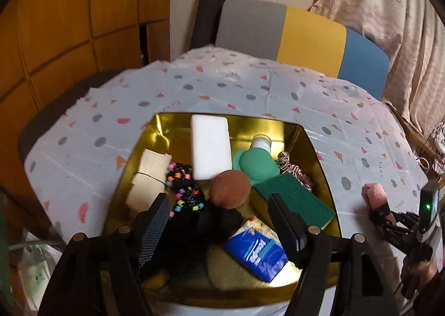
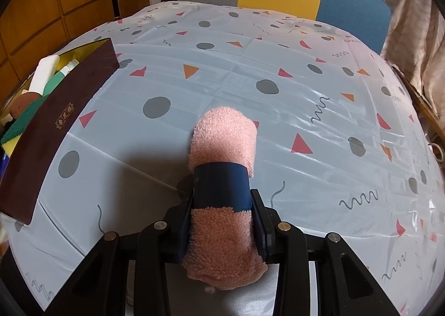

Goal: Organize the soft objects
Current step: 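Carry the brown sponge into the tray and open the left gripper, then carry the pink towel roll over the gold tray with the right gripper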

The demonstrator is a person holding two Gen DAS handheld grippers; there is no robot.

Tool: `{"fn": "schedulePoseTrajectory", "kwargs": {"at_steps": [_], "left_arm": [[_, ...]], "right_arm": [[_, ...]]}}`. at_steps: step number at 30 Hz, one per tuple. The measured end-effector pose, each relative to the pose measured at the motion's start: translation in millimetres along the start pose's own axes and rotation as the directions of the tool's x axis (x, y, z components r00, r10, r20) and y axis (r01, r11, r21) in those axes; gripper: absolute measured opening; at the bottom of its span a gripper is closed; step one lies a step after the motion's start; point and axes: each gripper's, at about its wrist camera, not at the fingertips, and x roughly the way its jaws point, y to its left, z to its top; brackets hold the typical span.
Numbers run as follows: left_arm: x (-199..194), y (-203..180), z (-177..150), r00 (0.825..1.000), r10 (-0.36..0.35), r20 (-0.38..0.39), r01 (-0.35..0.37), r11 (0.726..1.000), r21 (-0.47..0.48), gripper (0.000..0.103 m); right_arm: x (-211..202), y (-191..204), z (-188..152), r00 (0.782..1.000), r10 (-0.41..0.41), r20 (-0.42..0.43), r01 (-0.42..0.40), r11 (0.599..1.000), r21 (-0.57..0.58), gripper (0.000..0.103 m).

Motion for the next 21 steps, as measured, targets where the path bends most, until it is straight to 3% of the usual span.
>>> {"fn": "schedulePoseTrajectory", "kwargs": {"at_steps": [12,16,21], "left_arm": [[-32.1,24.3,-25.7,0.999,0.03,0.029,-0.03,1.0,0.001,0.074],[-35.6,37.4,-31.1,0.999,0.041,0.033,-0.041,0.999,-0.02,0.074],[-41.1,51.5,-34.6,0.997,0.061,0.047,-0.059,0.997,-0.052,0.074]], "right_arm": [[-23.6,14.8,5.7,0.997,0.077,0.016,-0.078,0.986,0.145,0.036],[-46.2,41.9,19.9,0.992,0.107,0.072,-0.115,0.988,0.107,0.036],[-76.1,100.1,45.5,0.969,0.209,0.132,-0.213,0.977,0.016,0.036]]}}
